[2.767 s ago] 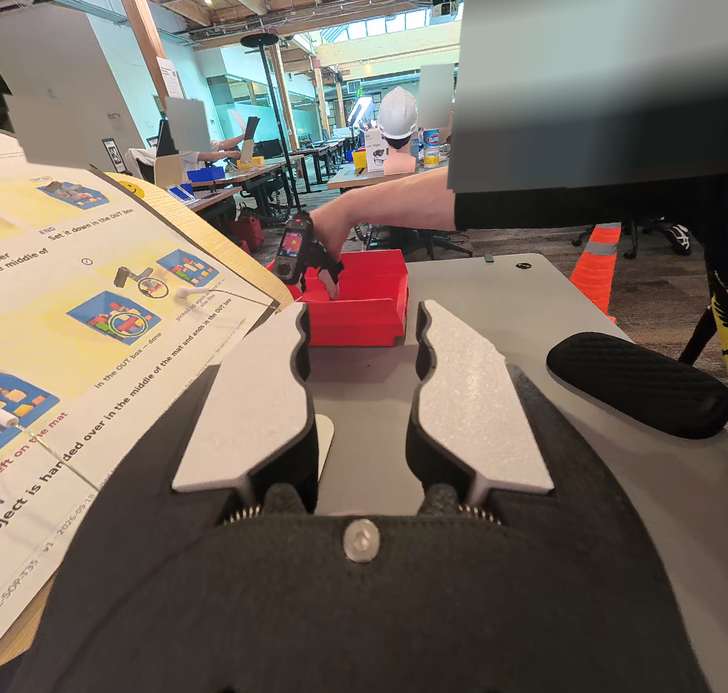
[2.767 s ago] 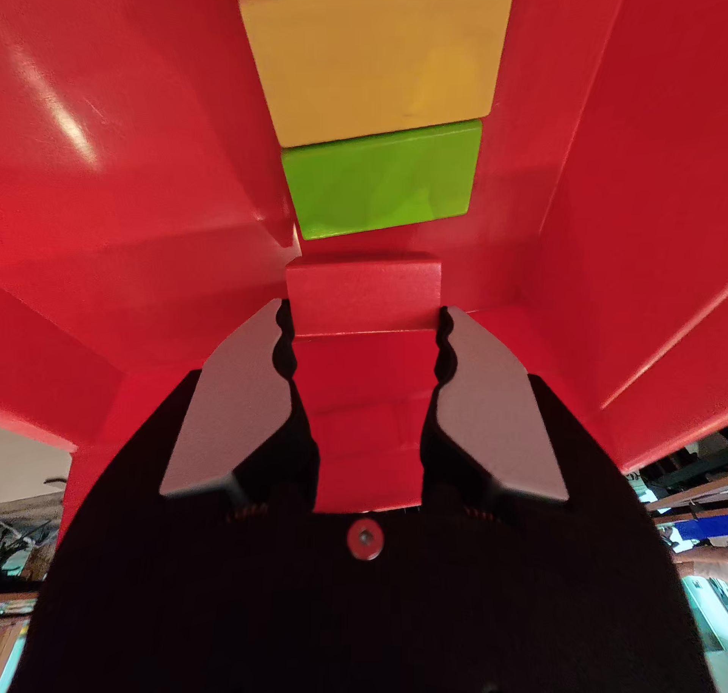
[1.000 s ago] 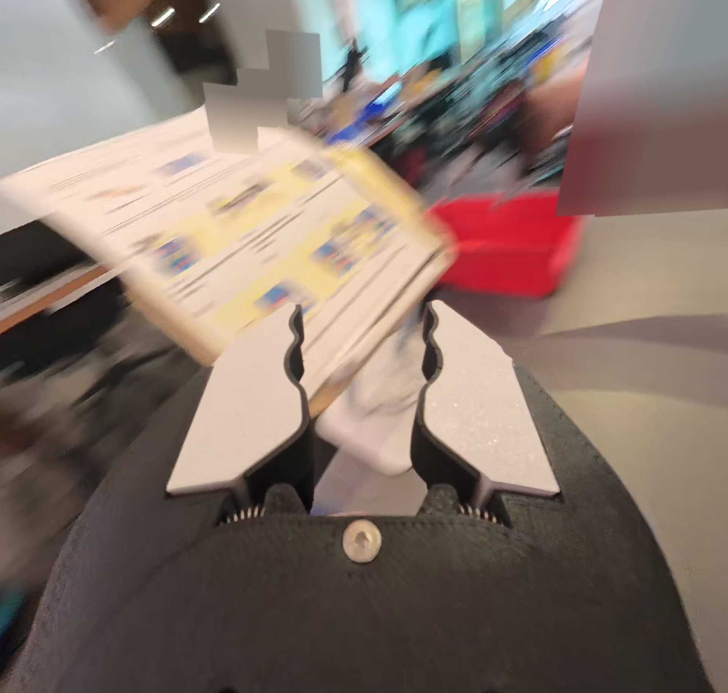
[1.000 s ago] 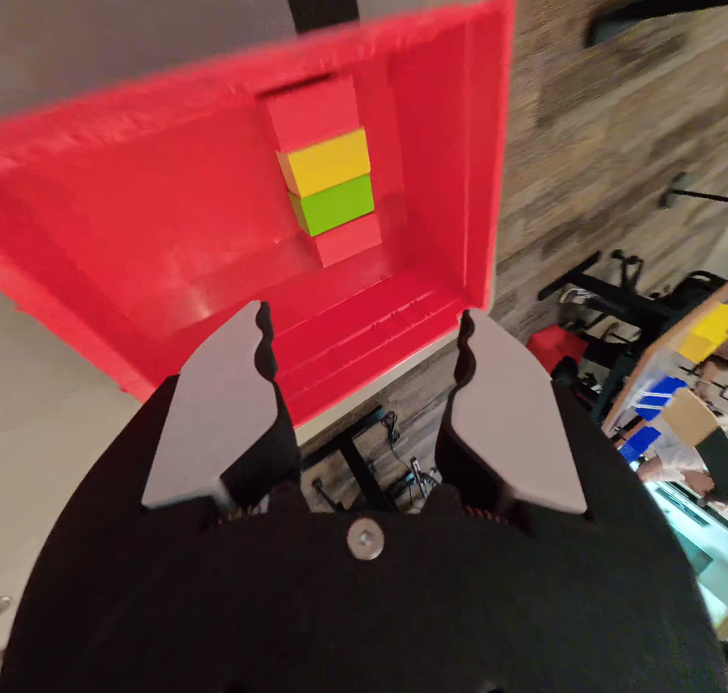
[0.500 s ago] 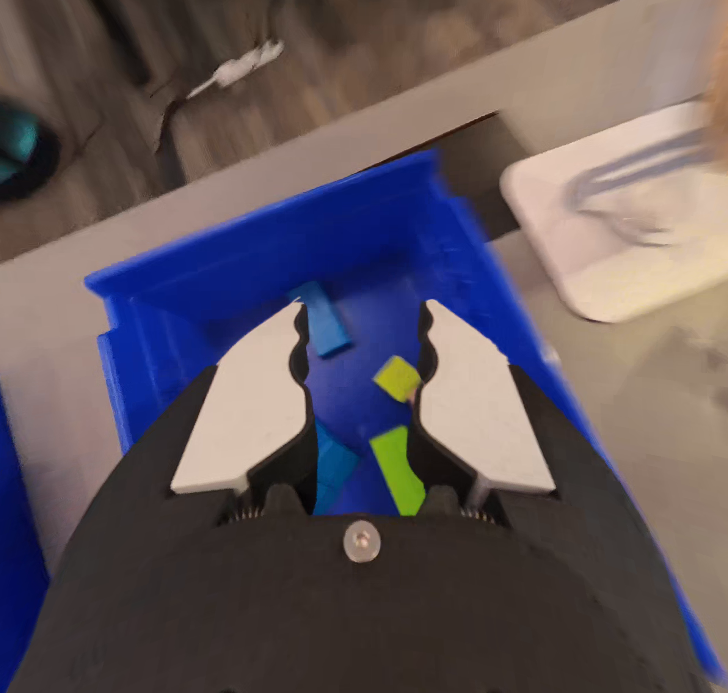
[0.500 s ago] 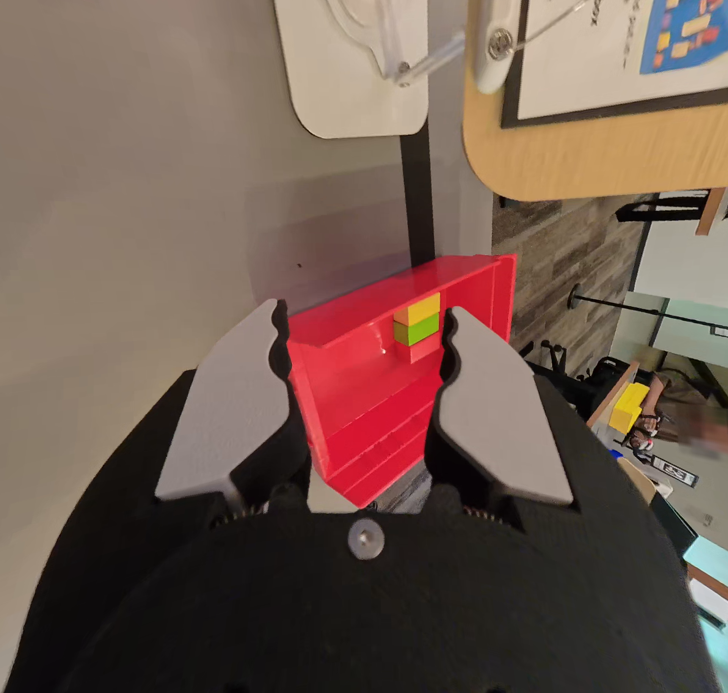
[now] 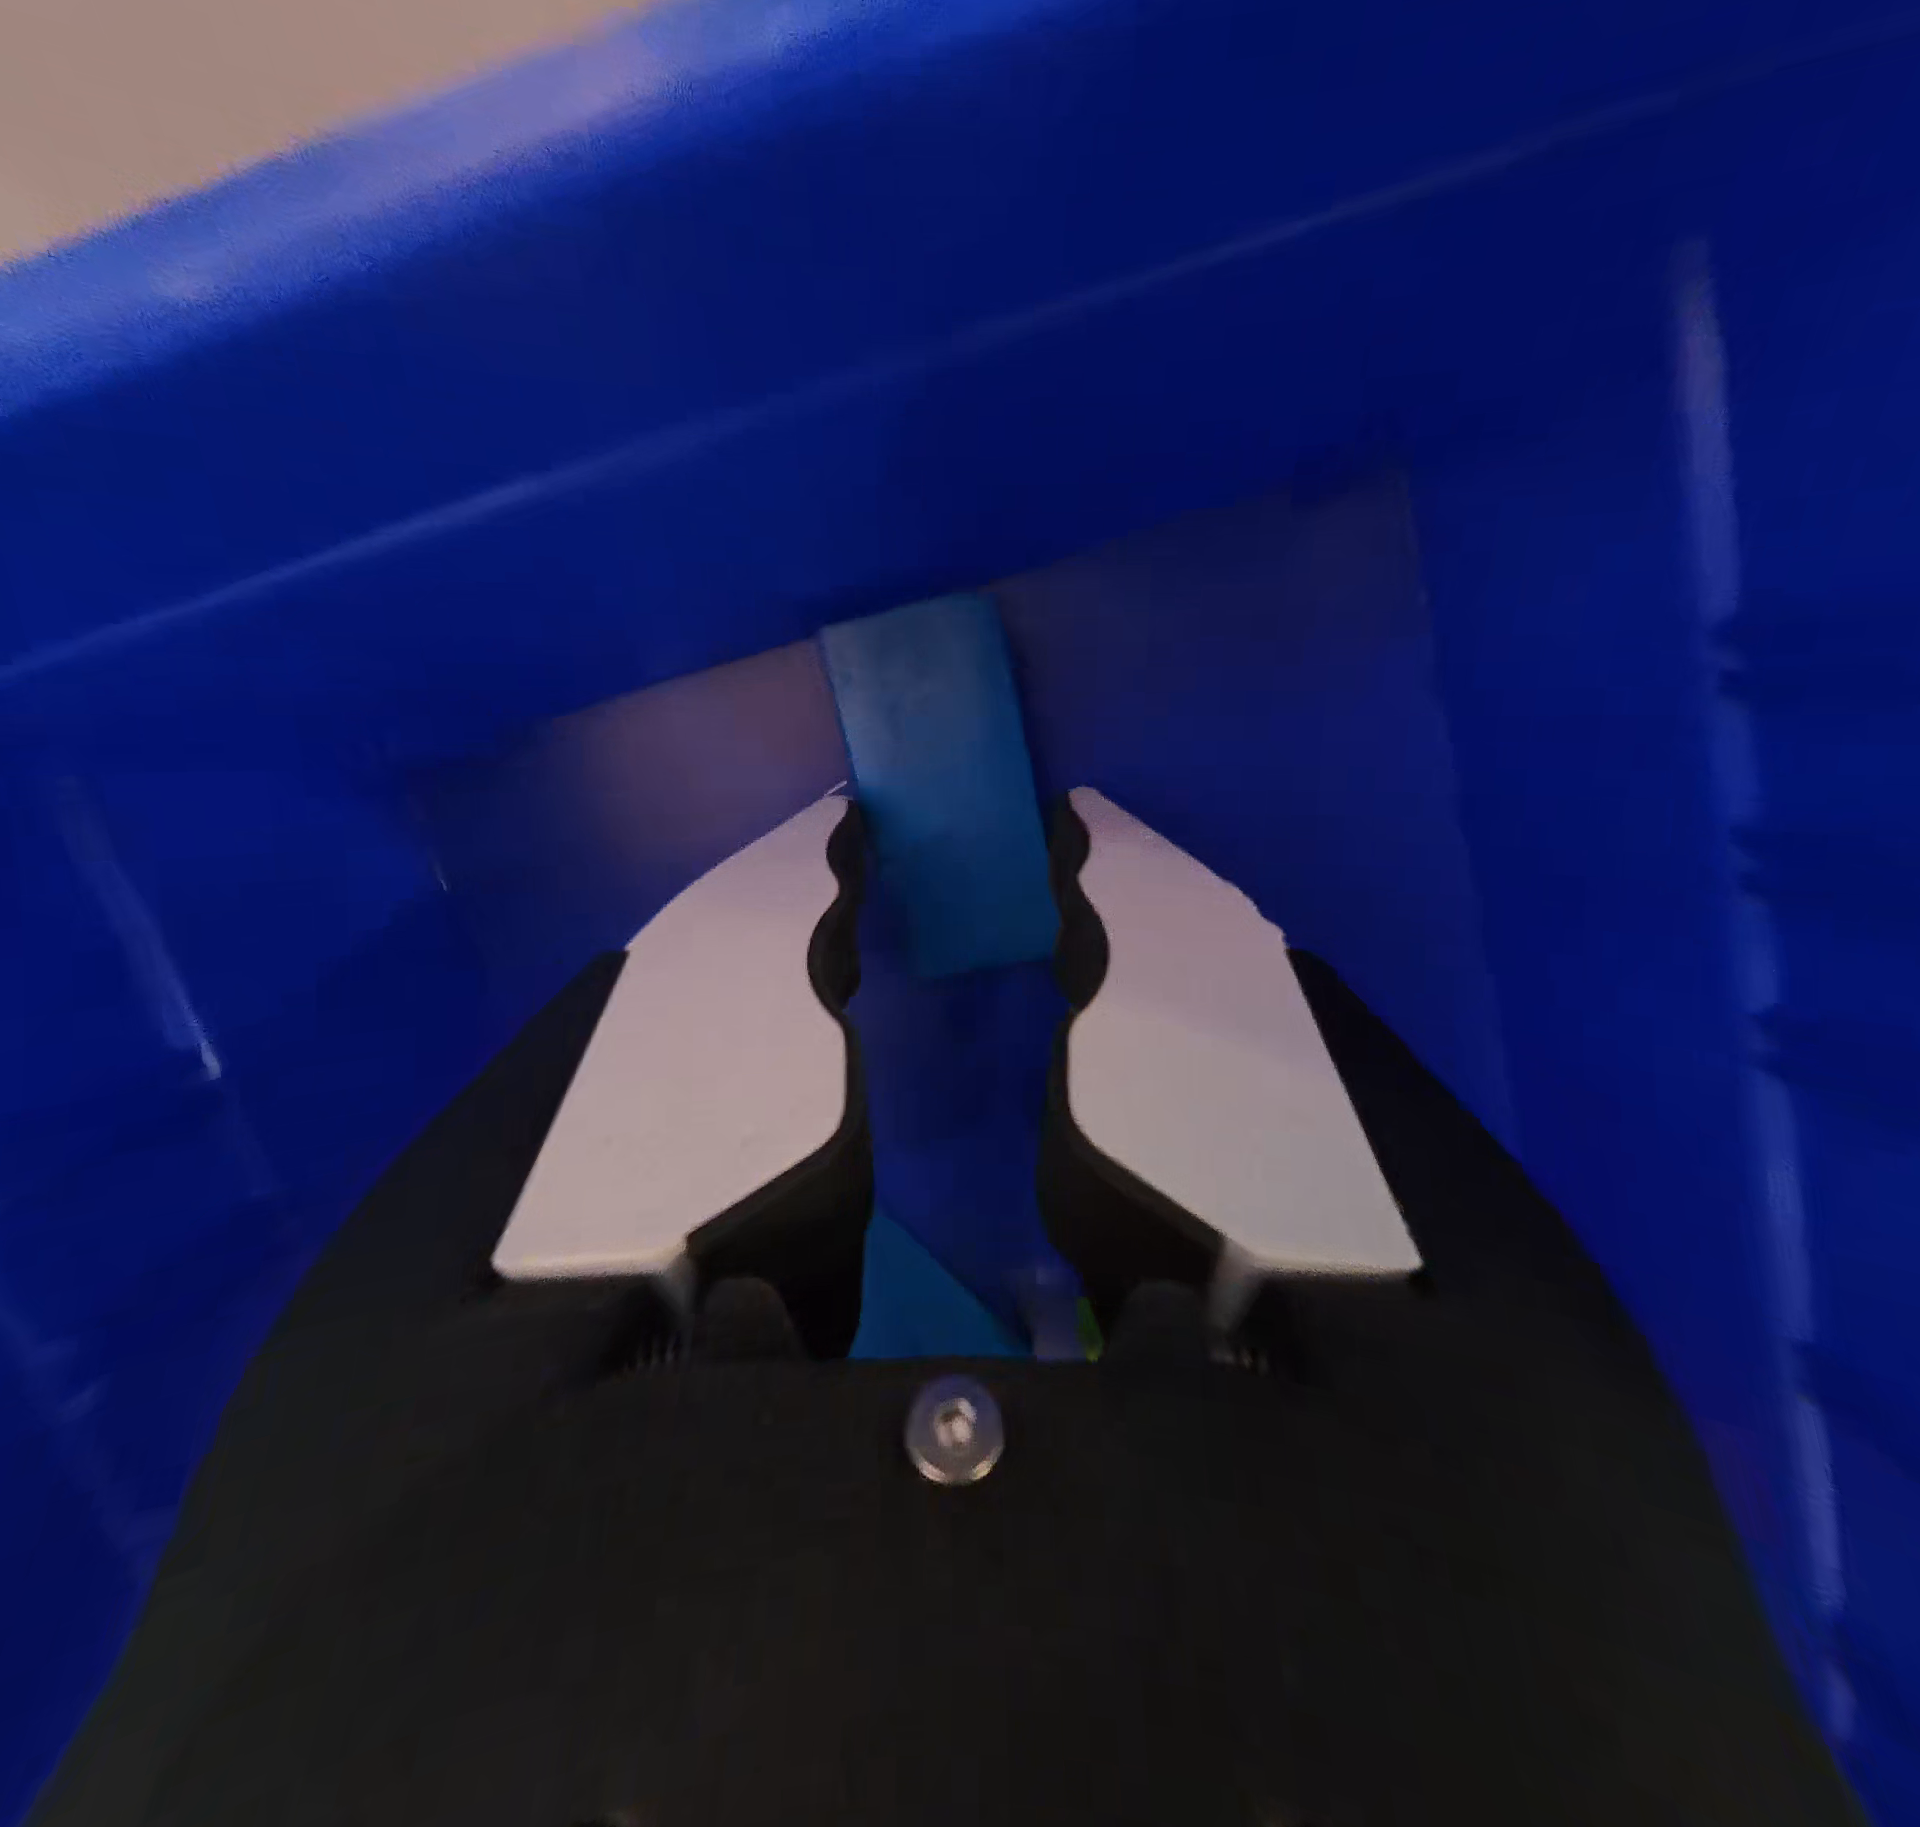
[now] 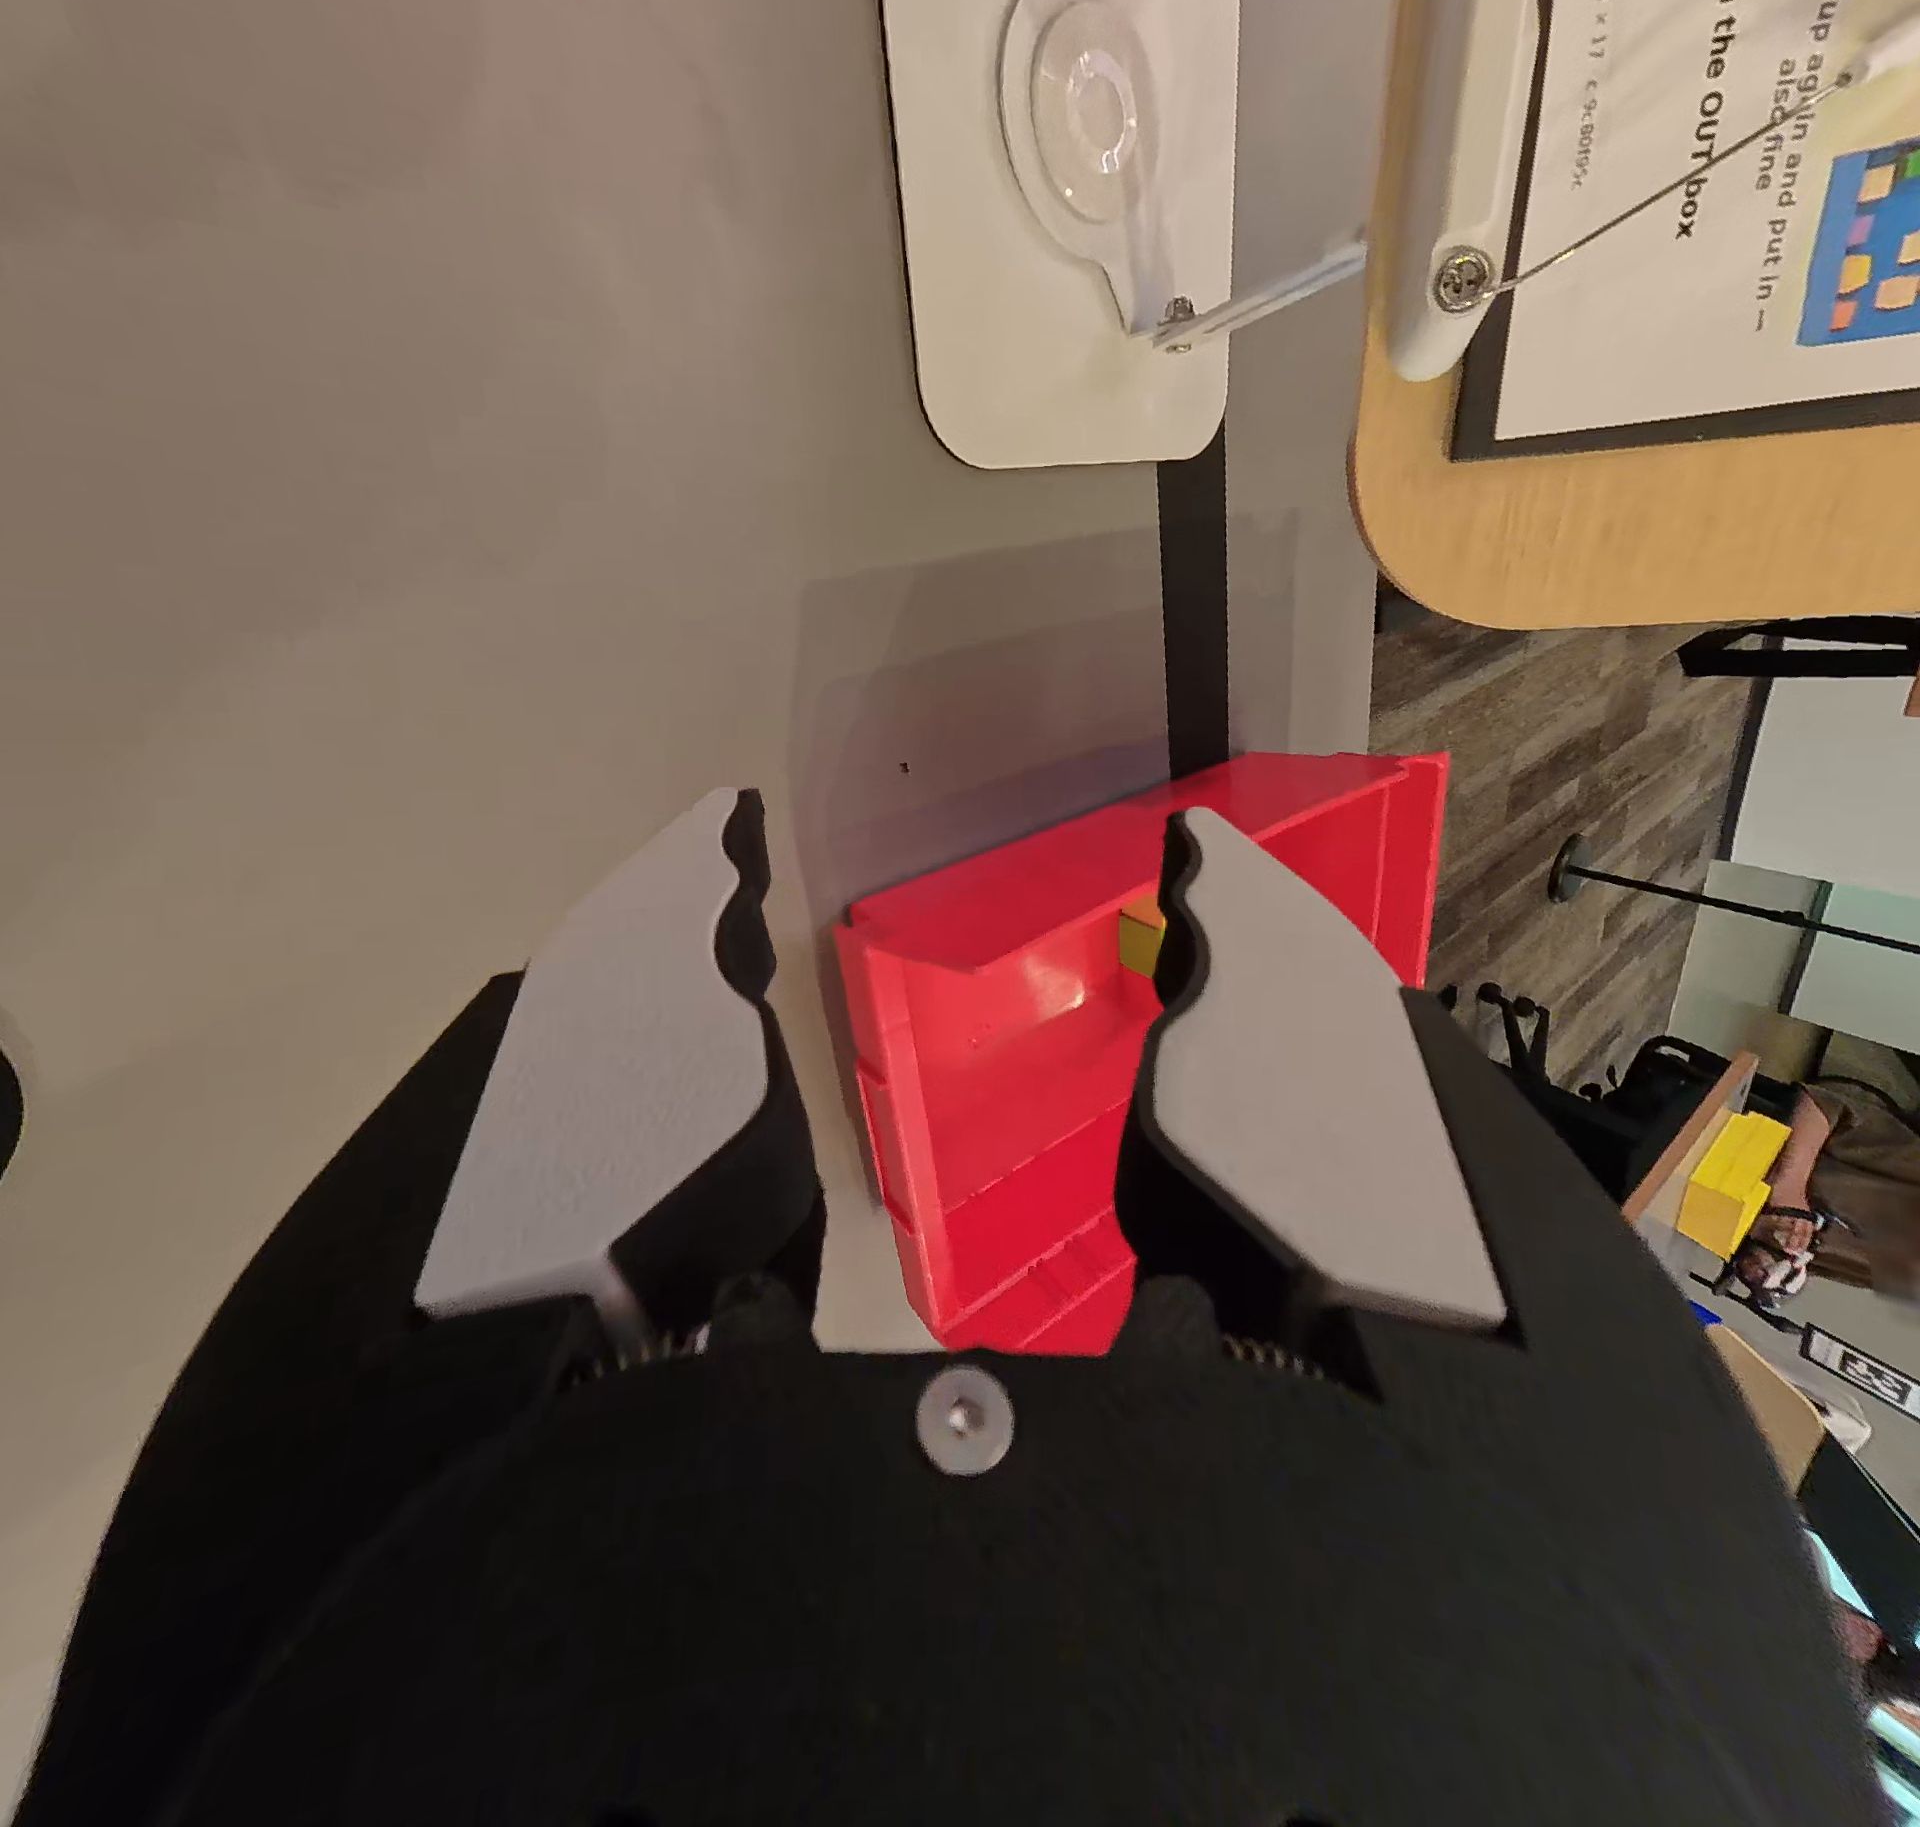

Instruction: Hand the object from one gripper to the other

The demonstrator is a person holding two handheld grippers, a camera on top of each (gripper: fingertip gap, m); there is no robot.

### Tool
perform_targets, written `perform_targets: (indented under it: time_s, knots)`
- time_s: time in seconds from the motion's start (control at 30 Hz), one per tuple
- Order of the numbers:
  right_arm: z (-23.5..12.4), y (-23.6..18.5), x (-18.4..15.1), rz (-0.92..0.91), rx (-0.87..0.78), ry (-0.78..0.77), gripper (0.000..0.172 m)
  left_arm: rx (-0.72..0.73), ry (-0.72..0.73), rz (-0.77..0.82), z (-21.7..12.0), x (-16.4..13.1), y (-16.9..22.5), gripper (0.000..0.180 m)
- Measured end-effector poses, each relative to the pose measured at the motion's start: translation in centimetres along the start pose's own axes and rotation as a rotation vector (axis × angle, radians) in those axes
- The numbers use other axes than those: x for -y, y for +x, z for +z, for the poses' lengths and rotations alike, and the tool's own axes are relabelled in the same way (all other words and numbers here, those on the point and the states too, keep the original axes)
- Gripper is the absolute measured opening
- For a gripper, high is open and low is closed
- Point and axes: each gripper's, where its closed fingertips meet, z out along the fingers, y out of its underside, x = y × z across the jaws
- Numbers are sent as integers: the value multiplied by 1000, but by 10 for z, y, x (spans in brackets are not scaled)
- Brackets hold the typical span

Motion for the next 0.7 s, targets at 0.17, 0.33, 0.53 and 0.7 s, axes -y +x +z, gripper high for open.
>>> perform_targets:
  time_s: [0.17, 0.33, 0.53, 0.7]
  knots:
    - [6, -2, 10, 17, 24, 60, 70, 0, 33, 1, 0, 1, 0, 33]
    - [10, -6, 36, 38, 58, 161, 70, -56, 142, -7, -8, 7, 5, 33]
    - [5, -8, 99, 106, 141, 399, 69, -153, 398, 1, -56, 22, 15, 33]
    - [-18, -4, 186, 206, 266, 754, 64, -430, 811, 134, -156, 43, 71, 33]
